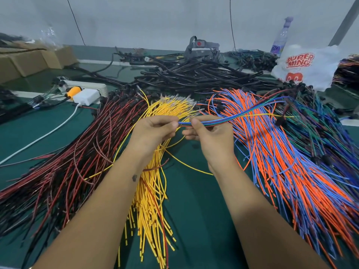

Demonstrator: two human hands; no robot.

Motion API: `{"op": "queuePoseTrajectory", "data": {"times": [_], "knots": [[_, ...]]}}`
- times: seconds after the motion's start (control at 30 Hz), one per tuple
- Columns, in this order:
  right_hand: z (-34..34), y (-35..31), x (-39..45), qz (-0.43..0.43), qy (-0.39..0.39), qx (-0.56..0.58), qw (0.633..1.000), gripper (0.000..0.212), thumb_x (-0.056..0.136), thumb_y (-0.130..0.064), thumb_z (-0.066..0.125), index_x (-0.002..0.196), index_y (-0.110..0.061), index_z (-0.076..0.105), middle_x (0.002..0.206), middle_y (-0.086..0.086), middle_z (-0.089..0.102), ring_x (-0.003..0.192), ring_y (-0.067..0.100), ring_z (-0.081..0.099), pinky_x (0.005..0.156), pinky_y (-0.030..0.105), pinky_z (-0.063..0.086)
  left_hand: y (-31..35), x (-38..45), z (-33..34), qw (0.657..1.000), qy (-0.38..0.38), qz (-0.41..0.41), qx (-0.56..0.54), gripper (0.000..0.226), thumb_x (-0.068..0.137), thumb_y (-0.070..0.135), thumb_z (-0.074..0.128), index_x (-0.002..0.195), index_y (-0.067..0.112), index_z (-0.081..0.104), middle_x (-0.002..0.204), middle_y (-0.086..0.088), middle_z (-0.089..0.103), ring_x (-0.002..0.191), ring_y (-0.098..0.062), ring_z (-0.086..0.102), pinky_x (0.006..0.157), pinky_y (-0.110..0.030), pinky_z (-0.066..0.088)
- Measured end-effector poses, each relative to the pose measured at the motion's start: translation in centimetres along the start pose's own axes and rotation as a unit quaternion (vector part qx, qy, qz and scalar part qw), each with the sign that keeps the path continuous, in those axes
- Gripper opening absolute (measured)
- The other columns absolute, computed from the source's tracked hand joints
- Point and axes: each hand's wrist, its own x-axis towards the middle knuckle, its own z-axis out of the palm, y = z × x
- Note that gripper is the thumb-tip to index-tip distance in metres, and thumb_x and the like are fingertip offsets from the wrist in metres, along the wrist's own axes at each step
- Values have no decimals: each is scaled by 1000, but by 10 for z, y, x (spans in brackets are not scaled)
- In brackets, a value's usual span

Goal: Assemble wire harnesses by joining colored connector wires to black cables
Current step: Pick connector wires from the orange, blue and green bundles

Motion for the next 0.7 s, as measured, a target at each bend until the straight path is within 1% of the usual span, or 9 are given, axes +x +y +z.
{"op": "queuePoseTrajectory", "data": {"times": [0.07,0.17,0.3,0.37,0.43,0.53,0.6,0.67,0.7], "knots": [[2,1,0,-3,-3,-7,1000,13,92,-1,62,81,-8,67,60,3,69,59,19,70,57,24,55,-1,1,-1,1000,9,-4,-14,13,82,4,70,91,12,73,71,5,70,65,-6,63,66,-17,52],[1,2,1,-1,-7,-1,1000,16,91,-1,62,79,-11,66,60,5,69,59,20,71,56,23,55,-3,2,-3,999,15,-13,-27,9,80,4,71,87,10,73,68,1,70,64,-8,65,63,-17,52],[-2,5,4,19,-9,-1,1000,13,91,-1,62,81,-9,65,60,4,69,58,18,70,56,23,55,-5,6,1,999,28,-21,-11,7,82,4,71,86,8,73,71,-5,72,67,-12,69,58,-17,52],[-1,8,10,39,5,-5,999,12,92,-1,60,83,-7,64,59,4,69,57,17,70,56,22,55,-4,12,5,999,28,-34,24,8,84,2,68,91,4,72,75,-7,72,69,-14,70,58,-19,53],[1,10,21,54,33,-1,998,16,93,0,58,81,-9,64,58,4,68,57,17,70,56,23,55,1,22,8,996,23,-38,82,11,90,3,63,98,3,71,83,-9,72,72,-15,71,60,-21,56],[2,17,37,55,94,10,994,21,94,0,56,79,-12,63,65,8,68,56,15,68,57,24,55,13,44,11,990,13,-20,142,13,95,7,57,94,12,69,94,-6,71,81,-13,70,64,-22,58],[1,22,41,47,131,-7,990,22,94,0,56,78,-13,63,64,6,69,55,15,68,57,25,55,18,61,12,984,14,-7,177,17,96,10,54,93,18,69,99,-3,70,88,-13,69,67,-22,58],[0,26,42,37,140,-34,989,23,93,0,56,76,-13,63,64,3,71,56,16,69,56,26,55,20,80,14,978,12,2,210,17,96,13,53,96,17,70,101,-3,69,94,-15,66,71,-26,58],[1,27,41,35,135,-46,989,23,92,0,56,75,-13,63,67,5,72,57,17,69,56,26,55,19,90,16,972,13,10,233,17,96,15,54,98,16,70,101,-2,69,96,-16,65,75,-29,57]]}}
